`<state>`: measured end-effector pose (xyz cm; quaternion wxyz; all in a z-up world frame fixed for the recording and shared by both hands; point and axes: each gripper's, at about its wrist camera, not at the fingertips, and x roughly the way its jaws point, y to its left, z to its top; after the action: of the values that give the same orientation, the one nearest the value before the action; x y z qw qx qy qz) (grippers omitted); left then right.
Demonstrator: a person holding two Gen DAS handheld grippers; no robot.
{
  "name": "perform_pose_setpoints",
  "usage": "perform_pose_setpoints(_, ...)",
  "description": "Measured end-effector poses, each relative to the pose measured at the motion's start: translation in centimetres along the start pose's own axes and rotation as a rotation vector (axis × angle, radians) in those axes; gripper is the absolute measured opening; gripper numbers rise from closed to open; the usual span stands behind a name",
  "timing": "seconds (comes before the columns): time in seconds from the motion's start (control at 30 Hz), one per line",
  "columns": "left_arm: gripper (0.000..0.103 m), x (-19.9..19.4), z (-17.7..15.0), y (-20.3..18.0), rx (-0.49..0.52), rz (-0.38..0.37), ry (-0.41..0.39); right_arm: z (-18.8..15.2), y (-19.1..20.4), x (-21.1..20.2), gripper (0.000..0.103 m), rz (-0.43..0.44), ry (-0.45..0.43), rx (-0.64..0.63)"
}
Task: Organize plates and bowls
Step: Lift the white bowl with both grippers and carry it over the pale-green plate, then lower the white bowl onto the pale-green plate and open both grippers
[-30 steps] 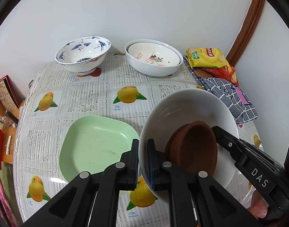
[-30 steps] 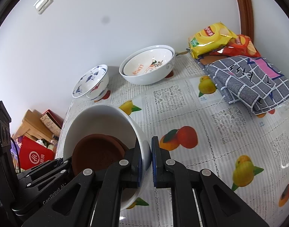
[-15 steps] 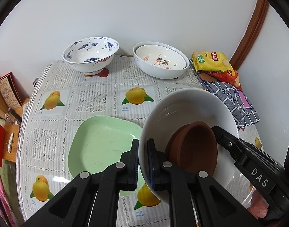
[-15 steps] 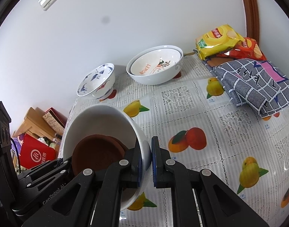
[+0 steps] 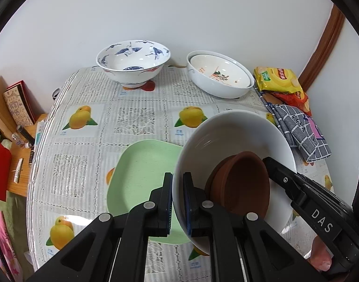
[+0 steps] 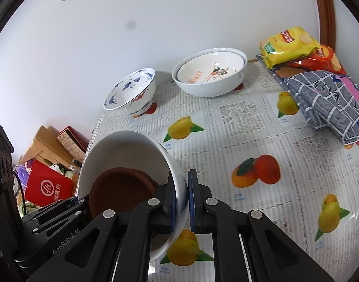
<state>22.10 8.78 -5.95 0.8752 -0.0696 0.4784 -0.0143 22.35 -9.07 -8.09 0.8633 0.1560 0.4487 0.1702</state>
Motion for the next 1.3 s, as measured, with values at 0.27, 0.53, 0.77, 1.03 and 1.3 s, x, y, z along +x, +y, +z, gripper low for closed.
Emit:
perform_pose_setpoints(0.27,0.009,0.2,0.1,1.6,-0.022,0.015,0.006,-0.1,1.2,1.2,0.009,0.015,0.017,-0.013)
perform_pose_setpoints(0.53,0.009,0.8,-0.1,3.3,-0.044,0.046,0.023,-0.4,2.3,3.0,0.009,0.044,0.048,-0.021)
perform_pose_setpoints(0.77,0.009,2.2,-0.8,4.7,-0.064,0.071,0.057,-1.1,3.1,5.0,0.009,0.053,0.096,-0.031)
perform_pose_setpoints(1.03,0.009,4.7,-1.4,5.6,-0.085,0.076,0.104,-1.8,2.5,7.6,0.009,0.048,0.158,-0.029)
perform_pose_setpoints(1.3,0.01,5.6,-0.9,6.2,-0.11,0.059,0.109,-1.4,2.4,9.5,0.009,0.054,0.192,-0.045)
